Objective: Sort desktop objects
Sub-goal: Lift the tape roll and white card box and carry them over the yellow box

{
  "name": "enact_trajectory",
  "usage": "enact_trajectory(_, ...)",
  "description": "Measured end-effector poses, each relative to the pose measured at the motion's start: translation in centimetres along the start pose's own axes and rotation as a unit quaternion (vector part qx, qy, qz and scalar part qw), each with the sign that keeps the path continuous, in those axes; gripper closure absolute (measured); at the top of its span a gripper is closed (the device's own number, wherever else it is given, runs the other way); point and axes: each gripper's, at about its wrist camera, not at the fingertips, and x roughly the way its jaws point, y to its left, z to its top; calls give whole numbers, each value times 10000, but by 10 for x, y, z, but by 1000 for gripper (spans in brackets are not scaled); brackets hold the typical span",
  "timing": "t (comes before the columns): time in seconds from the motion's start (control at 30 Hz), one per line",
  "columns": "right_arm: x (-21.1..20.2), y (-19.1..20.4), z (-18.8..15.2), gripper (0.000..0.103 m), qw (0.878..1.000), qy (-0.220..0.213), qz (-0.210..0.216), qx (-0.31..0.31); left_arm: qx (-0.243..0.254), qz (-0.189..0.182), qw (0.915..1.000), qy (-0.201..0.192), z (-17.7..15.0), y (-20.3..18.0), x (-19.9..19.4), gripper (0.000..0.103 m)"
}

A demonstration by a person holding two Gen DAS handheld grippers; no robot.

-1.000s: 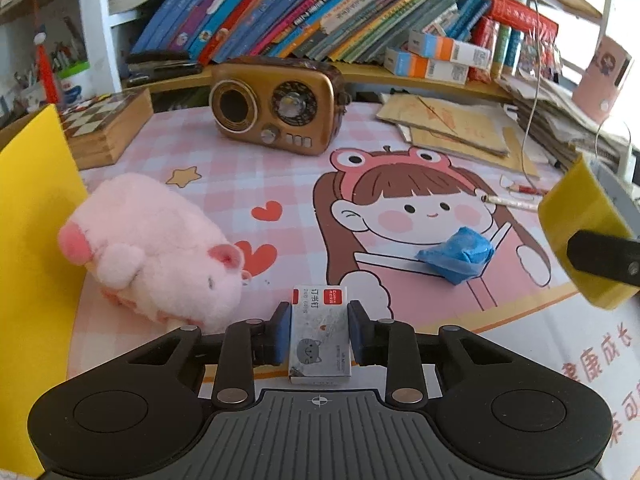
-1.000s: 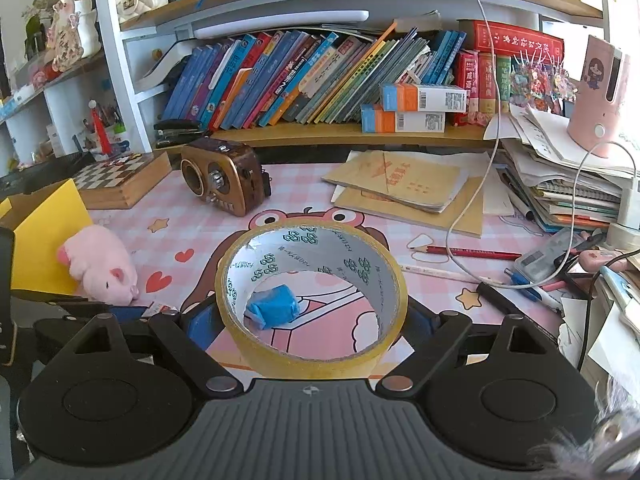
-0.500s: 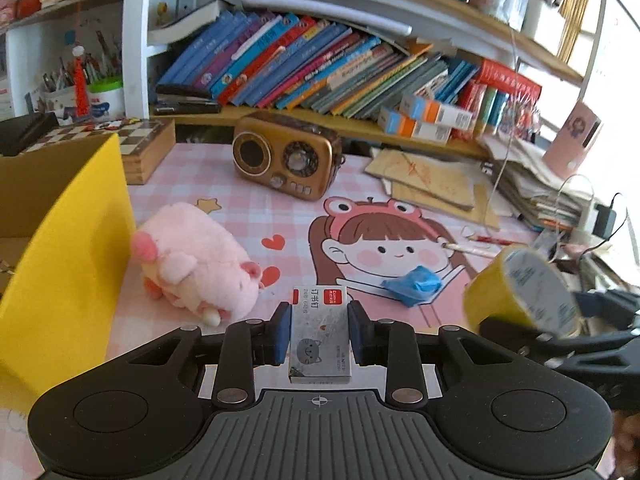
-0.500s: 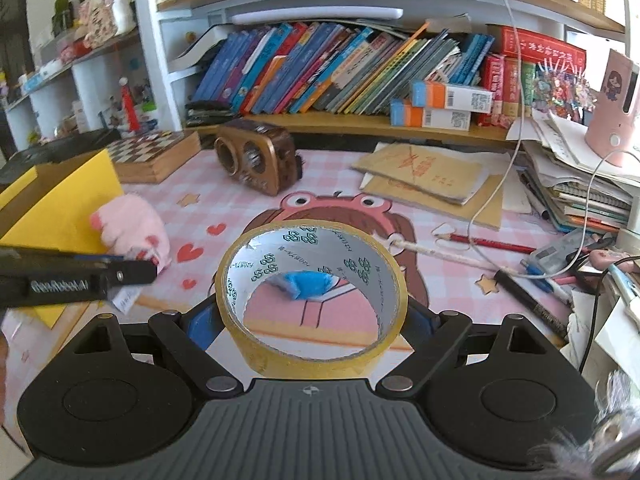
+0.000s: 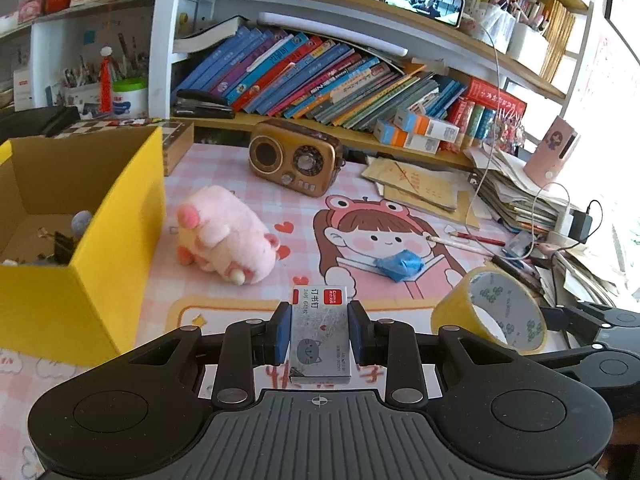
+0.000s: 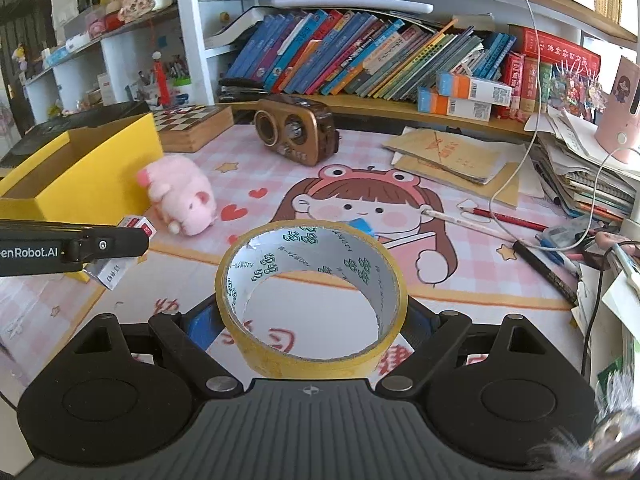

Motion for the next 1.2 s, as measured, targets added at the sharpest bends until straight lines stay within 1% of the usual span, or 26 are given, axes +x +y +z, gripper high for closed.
enact_trajectory(0.27,-18,29,-11,15,10000,-6,-38,-30,-55,-86,9999,-58,-18,14,-29,74)
enact_trajectory(0.63,-49,79,-34,15,9999,-23,-109,-63,-36,-221,9997,-74,-48,40,-75,74)
enact_trajectory(0.77,-61,99,-43,15,9999,-33,-114,-58,-111,-297,9995,-85,-57,52,-93,74)
enact_trajectory(1.2,-87,158,-67,15,9998,-133,83,-150,-121,-171,9996,-186,-84,86,-146,74)
